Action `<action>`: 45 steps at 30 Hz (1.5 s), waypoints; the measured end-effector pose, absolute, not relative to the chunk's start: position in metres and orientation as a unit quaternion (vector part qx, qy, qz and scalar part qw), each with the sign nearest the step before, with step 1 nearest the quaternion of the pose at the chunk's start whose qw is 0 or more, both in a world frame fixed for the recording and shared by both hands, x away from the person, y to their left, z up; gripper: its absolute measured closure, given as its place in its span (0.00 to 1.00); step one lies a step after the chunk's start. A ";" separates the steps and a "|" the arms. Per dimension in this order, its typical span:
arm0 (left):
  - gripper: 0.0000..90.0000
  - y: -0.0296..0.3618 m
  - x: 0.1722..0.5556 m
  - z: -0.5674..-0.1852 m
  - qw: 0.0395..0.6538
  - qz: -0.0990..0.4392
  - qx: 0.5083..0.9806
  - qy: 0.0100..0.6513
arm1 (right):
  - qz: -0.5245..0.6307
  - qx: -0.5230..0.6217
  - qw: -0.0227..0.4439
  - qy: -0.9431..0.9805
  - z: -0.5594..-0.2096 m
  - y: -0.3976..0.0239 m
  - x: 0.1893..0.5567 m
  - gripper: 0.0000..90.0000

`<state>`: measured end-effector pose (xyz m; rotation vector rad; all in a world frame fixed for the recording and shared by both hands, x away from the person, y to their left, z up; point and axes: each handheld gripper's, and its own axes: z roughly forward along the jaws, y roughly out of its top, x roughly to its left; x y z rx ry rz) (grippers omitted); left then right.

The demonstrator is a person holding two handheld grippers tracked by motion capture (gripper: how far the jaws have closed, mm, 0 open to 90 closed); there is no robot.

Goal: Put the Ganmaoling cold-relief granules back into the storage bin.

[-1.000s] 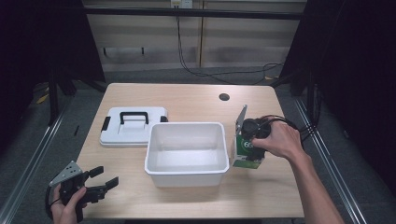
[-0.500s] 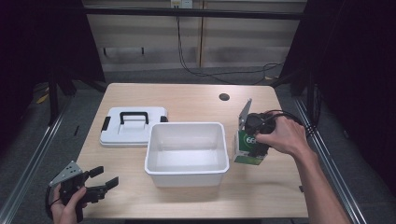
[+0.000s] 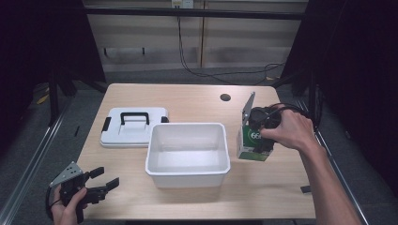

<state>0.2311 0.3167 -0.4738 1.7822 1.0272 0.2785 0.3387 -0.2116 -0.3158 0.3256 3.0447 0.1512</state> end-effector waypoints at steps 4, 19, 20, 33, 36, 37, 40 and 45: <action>0.18 0.317 0.231 -0.474 0.508 0.115 0.739 0.426 | 0.045 0.102 0.043 0.993 -0.306 -0.212 0.338 0.18; 0.18 0.316 0.231 -0.474 0.508 0.115 0.740 0.426 | 0.043 0.088 0.049 0.994 -0.281 -0.210 0.334 0.18; 0.18 0.316 0.231 -0.474 0.508 0.115 0.739 0.426 | 0.043 0.090 0.050 0.994 -0.278 -0.209 0.333 0.18; 0.18 0.316 0.232 -0.474 0.507 0.115 0.741 0.425 | 0.047 0.061 0.049 0.996 -0.262 -0.197 0.332 0.18; 0.18 0.316 0.232 -0.474 0.506 0.115 0.741 0.425 | 0.050 0.057 0.047 0.996 -0.258 -0.193 0.333 0.18; 0.18 0.316 0.232 -0.474 0.508 0.113 0.741 0.424 | 0.048 0.058 0.044 0.996 -0.256 -0.191 0.333 0.18; 0.18 0.315 0.232 -0.474 0.507 0.112 0.741 0.426 | 0.054 0.058 0.046 0.996 -0.254 -0.187 0.334 0.17; 0.18 0.312 0.230 -0.473 0.506 0.112 0.745 0.419 | 0.063 0.055 0.047 0.995 -0.252 -0.179 0.335 0.17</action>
